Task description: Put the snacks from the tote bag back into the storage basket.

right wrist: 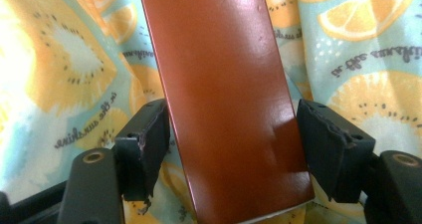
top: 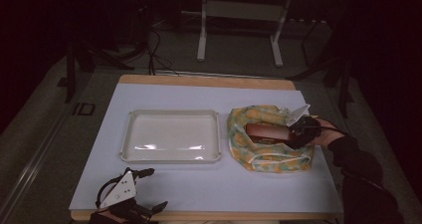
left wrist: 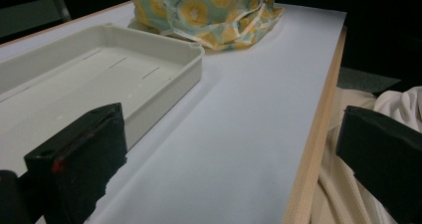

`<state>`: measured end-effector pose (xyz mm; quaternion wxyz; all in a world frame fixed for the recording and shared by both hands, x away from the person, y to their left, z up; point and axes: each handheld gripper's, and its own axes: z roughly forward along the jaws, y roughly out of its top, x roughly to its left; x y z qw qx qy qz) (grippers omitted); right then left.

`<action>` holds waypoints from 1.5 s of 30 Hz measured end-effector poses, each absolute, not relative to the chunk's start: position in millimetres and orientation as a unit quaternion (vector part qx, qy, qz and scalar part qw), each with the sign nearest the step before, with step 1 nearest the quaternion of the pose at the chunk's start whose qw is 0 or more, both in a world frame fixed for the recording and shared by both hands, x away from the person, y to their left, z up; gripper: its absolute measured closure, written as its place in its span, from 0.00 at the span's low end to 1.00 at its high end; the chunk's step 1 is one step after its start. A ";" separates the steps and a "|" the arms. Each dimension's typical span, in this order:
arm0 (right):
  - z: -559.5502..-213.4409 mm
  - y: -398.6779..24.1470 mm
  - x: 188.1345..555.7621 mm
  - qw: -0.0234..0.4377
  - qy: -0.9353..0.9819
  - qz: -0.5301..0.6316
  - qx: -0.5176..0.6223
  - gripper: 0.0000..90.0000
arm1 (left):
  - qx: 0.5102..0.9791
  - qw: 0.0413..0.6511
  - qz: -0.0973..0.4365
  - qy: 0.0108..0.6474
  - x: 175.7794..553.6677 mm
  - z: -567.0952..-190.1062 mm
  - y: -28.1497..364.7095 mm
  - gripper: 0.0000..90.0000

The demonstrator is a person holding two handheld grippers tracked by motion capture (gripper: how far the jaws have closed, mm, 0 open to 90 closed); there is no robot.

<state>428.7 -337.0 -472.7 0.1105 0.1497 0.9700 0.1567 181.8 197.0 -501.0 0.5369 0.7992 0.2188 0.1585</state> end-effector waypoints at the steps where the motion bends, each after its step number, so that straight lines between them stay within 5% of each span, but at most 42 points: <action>1: -472.4 -337.2 429.2 0.109 0.970 0.156 0.149 0.35 | 0.800 0.537 0.158 0.218 181.9 -501.1 197.0 0.00; 13: -464.6 -335.7 429.4 0.103 0.978 0.138 0.121 0.46 | 0.801 0.536 0.155 0.218 181.8 -501.7 196.5 0.00; 45: -417.4 -340.8 421.2 0.102 0.976 0.158 0.112 0.48 | 0.799 0.531 0.166 0.229 179.7 -500.1 196.0 0.00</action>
